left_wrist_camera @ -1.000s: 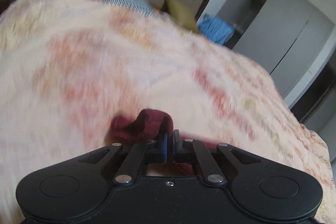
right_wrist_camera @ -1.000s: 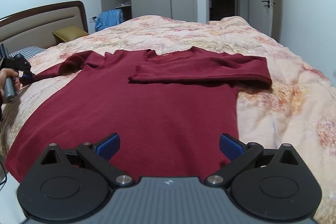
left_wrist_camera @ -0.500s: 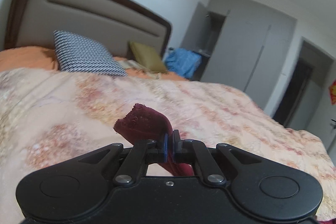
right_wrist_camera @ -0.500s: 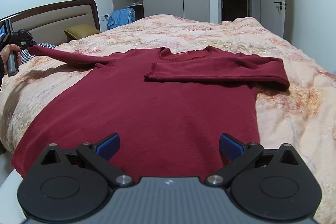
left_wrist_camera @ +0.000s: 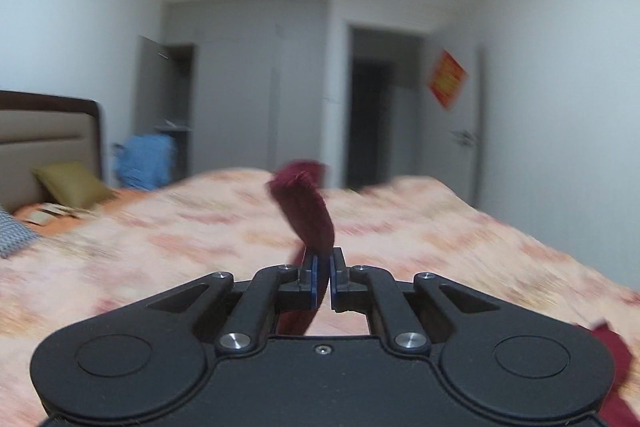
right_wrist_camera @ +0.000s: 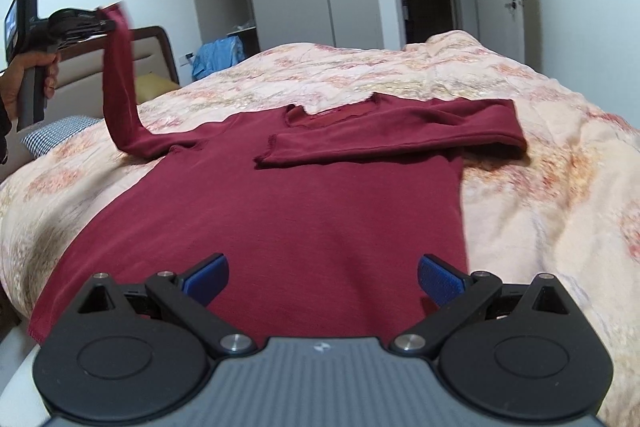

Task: Fold small clothes
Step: 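Lift the sleeve with the left gripper and fold it across the body, then open the left gripper to release the sleeve onto the sweater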

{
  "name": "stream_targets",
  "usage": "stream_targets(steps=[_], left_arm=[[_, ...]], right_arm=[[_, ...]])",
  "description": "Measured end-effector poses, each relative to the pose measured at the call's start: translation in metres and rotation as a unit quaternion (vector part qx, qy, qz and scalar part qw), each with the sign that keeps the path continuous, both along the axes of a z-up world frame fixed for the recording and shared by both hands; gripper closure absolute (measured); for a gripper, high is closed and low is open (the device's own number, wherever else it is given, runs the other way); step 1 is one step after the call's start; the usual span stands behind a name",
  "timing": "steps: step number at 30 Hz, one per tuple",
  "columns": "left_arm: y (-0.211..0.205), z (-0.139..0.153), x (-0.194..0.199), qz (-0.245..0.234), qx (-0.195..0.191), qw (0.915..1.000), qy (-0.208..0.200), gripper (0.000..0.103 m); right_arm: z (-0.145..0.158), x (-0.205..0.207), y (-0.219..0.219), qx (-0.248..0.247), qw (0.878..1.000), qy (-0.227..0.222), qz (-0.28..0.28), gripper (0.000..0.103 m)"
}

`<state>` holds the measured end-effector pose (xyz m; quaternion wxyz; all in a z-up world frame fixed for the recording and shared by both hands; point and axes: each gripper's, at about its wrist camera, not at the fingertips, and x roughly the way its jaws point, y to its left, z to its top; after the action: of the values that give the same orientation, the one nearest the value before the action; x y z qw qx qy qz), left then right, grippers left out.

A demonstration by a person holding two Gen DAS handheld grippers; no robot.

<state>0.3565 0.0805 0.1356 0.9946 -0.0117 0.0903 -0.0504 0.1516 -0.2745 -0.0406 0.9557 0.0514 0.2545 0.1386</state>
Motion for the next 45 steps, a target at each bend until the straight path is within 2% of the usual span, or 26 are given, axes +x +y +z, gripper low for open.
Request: stream_targets(steps=[3,6,10,13,16,18,20,24,28,31,35,40,41,45], left_arm=[[-0.052,-0.022,0.008,-0.055,0.010,0.9981,0.024,0.098],[-0.096,-0.056,0.014,-0.094,0.026,0.9940,0.050,0.098],[-0.123,-0.113,0.021,-0.117,0.019,0.9873,0.106,0.098],[-0.137,-0.141,0.015,-0.129,0.025,0.9813,0.141,0.094],[-0.137,-0.153,0.008,-0.145,0.015,0.9746,0.170,0.078],[-0.134,-0.153,0.003,-0.156,0.008,0.9704,0.184,0.049],[-0.126,-0.149,-0.001,-0.158,-0.002,0.9689,0.190,0.032],[-0.100,-0.135,-0.015,-0.150,-0.023,0.9683,0.198,0.018],[-0.061,-0.121,-0.033,-0.117,-0.023,0.9746,0.190,0.006],[-0.029,-0.120,-0.043,-0.076,0.018,0.9800,0.183,0.004],[0.011,-0.132,-0.044,-0.013,0.057,0.9781,0.200,0.004],[0.041,-0.147,-0.042,0.022,0.049,0.9716,0.231,0.004],[0.043,-0.149,-0.041,0.021,0.046,0.9715,0.232,0.004],[0.044,-0.152,-0.041,0.012,0.046,0.9734,0.224,0.004]], right_arm=[[-0.001,-0.006,-0.011,0.002,1.000,-0.001,-0.014,0.000],[-0.003,-0.011,-0.023,0.002,1.000,0.000,-0.029,0.000],[-0.005,-0.016,-0.040,0.009,0.999,0.006,-0.047,0.000],[-0.007,-0.019,-0.050,0.009,0.998,0.009,-0.058,0.000],[-0.010,-0.019,-0.055,0.010,0.998,0.013,-0.063,0.000],[-0.011,-0.016,-0.057,0.010,0.998,0.015,-0.066,0.000],[-0.011,-0.012,-0.056,0.011,0.998,0.014,-0.064,0.000],[-0.006,0.007,-0.047,0.005,0.999,0.008,-0.043,0.000],[0.007,0.043,-0.030,0.018,1.000,0.000,0.007,0.001],[0.021,0.080,-0.010,0.028,0.998,-0.004,0.054,0.009],[0.033,0.137,0.023,0.031,0.995,-0.001,0.093,0.030],[0.031,0.193,0.057,0.030,0.996,0.028,0.082,0.049],[0.028,0.200,0.061,0.025,0.996,0.033,0.083,0.055],[0.015,0.216,0.070,0.008,0.995,0.072,0.074,0.065]])
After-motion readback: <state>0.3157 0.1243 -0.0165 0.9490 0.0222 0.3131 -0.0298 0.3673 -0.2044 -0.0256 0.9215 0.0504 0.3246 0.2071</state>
